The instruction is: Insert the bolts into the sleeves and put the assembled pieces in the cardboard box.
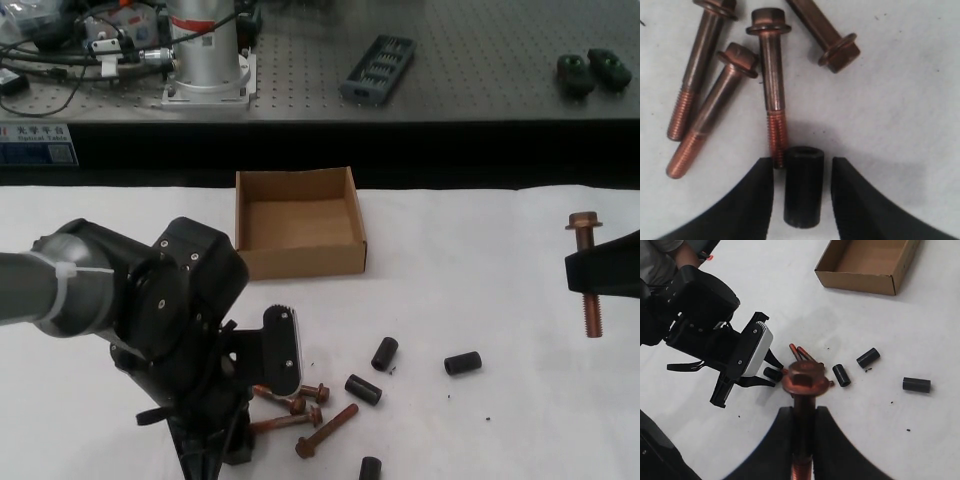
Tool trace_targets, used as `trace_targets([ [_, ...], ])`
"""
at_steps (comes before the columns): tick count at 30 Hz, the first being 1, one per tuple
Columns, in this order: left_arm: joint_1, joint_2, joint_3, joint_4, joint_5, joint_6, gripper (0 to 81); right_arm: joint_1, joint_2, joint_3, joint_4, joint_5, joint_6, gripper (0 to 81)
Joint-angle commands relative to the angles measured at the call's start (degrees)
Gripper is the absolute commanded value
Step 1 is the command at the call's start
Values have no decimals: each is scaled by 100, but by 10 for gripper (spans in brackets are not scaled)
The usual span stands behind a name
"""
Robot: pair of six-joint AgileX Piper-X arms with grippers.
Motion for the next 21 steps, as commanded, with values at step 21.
trace_targets([
  [21, 31, 5, -56, 627, 98, -388, 204, 6, -47, -16, -18, -119, -59, 43],
])
